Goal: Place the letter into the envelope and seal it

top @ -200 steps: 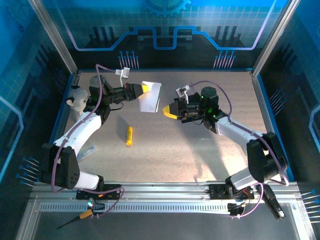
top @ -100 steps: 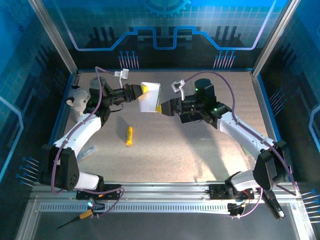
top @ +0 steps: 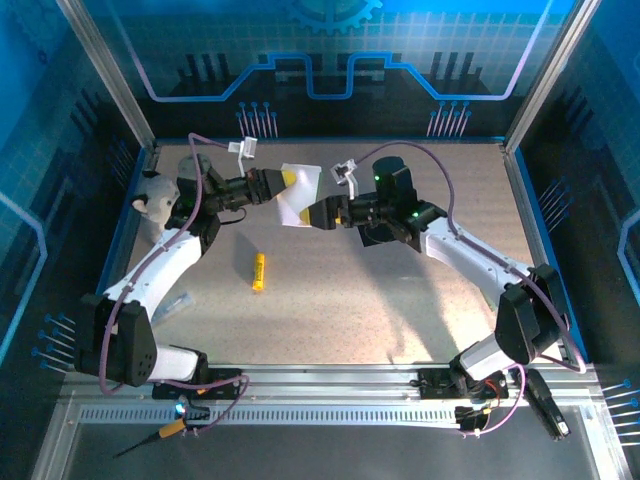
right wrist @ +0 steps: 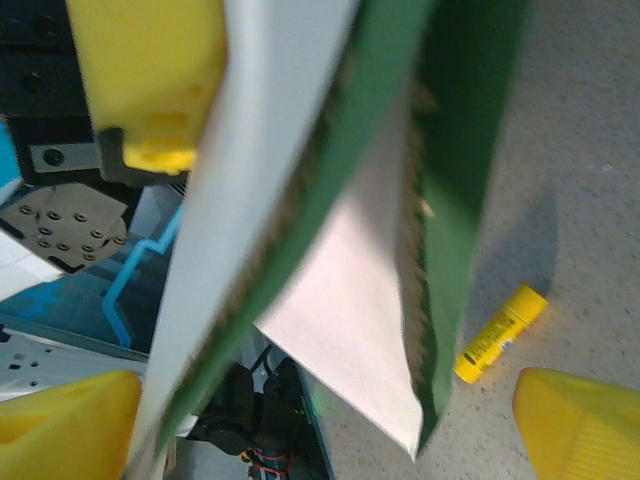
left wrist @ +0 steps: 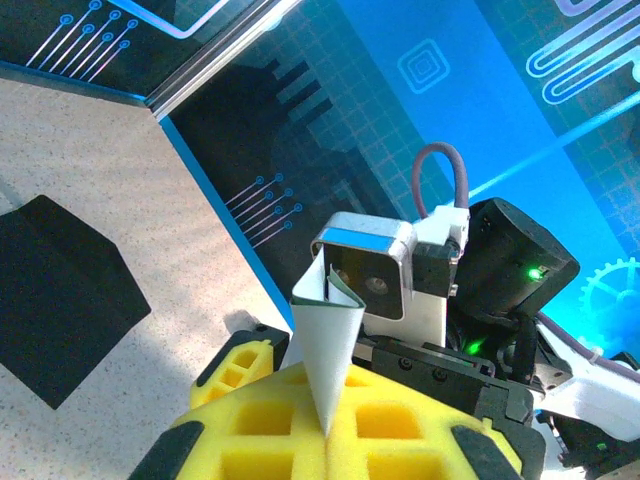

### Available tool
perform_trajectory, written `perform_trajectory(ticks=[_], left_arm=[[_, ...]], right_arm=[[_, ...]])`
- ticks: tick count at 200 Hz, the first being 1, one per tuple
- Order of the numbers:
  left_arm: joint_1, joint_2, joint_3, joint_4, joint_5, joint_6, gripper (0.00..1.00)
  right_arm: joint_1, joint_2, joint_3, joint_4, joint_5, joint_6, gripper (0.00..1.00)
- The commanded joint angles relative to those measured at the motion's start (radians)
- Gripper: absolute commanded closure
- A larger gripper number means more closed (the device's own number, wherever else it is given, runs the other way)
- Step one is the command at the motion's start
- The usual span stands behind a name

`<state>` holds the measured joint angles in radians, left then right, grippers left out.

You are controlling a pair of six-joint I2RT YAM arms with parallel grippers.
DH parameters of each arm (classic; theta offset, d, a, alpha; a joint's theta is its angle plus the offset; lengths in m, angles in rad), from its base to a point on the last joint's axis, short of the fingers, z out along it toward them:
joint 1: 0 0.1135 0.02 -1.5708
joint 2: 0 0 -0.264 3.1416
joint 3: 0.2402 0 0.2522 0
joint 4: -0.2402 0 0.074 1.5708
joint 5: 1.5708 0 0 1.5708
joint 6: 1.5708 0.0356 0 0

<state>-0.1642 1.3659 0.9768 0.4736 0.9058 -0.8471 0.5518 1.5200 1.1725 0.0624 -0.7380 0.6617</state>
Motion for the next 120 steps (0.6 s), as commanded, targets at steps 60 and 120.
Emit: perform_trajectory(ticks=[60,120], left_arm=[[-0.012,0.021,-0.02,0.136,0.019,-0.09,1.0],[-0.011,0.027,0.008,0.068,0.0,-0.038,0.94]], right_arm=[[0.001,0.014,-0.035,0.198,-0.161,0.035,0.24],[-0.001,-0.012,-0.075,0.202,-0.179,0.054,0.59]])
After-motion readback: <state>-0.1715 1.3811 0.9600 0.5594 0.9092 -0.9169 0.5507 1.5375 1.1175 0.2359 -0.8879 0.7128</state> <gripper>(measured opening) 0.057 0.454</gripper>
